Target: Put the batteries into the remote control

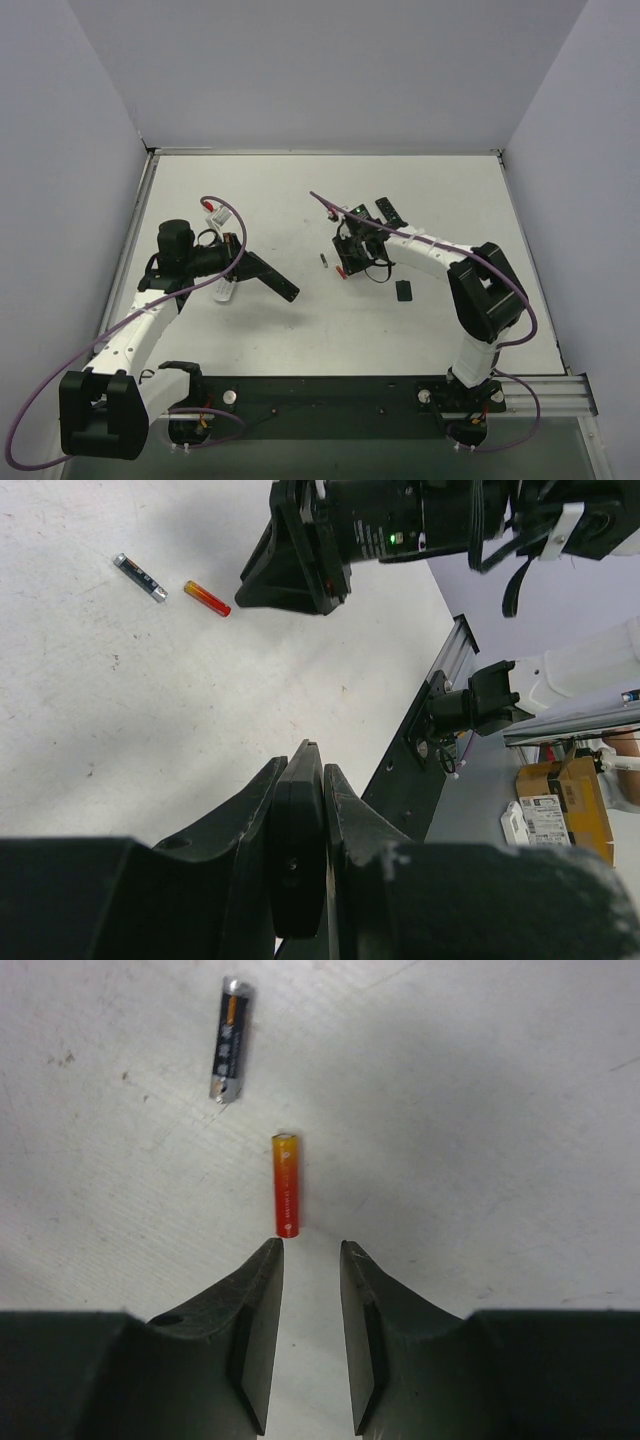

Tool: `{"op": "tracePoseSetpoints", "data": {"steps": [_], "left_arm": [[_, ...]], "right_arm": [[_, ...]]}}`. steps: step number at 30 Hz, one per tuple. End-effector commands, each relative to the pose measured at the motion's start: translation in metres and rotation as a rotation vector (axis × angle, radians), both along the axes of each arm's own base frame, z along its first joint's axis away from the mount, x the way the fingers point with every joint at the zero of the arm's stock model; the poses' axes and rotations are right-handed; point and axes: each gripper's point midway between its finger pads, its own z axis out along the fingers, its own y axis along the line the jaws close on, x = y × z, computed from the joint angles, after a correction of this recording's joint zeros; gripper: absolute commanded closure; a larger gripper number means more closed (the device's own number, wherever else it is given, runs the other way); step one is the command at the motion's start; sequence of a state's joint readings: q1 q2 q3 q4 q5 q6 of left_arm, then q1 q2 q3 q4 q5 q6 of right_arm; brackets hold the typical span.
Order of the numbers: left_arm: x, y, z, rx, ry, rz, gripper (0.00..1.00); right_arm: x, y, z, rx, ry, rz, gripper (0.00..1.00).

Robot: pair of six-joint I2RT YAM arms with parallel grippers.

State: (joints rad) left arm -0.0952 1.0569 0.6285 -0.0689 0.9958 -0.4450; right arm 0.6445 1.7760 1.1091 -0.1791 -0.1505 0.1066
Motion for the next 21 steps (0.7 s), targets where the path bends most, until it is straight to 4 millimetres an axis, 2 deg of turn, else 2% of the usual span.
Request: {"op": "tracePoseSetpoints", "data": {"steps": [1,3,4,7,8,9,11,12,15,21], "left_arm": [[0.003,0.0,0.007,-0.012,-0.047,-0.005,1.0],[0.003,0.0,0.008,-0.012,-0.052,-0.005,1.0],[0.002,0.0,0.008,-0.013,-0.05,-0.008,1.0],[0.002,0.0,0.008,-0.013,-0.052,-0.006,1.0],[0.002,0.0,0.008,-0.012,-0.052,-0.005,1.0],[0.002,0.0,0.008,-0.012,-0.052,-0.003,1.0],[0.002,0.0,0.008,-0.013,-0.052,-0.006,1.0],[0.002,0.0,0.008,-0.012,-0.052,-0.003,1.0],[0.002,0.001,0.008,-0.013,-0.054,-0.002,1.0],[0.002,0.0,0.008,-0.012,-0.054,-0.004,1.0]], "right_arm": [[0.047,-0.019,0.027,0.026,-0.064,-0.124,0.73],[0.064,-0.033,0.026,0.033,-0.057,-0.187,0.69],[0.072,-0.034,0.033,0.04,-0.067,-0.194,0.67],[0.092,-0.054,0.029,0.004,-0.07,-0.22,0.67],[0.103,-0.056,0.036,0.009,-0.09,-0.222,0.67],[0.11,-0.066,0.03,-0.008,-0.079,-0.236,0.67],[0.12,-0.07,0.034,-0.009,-0.082,-0.236,0.67],[0.125,-0.074,0.029,-0.019,-0.077,-0.229,0.67],[0.132,-0.082,0.026,-0.035,-0.052,-0.225,0.67],[0.134,-0.089,0.012,-0.084,-0.007,-0.177,0.68]]}}
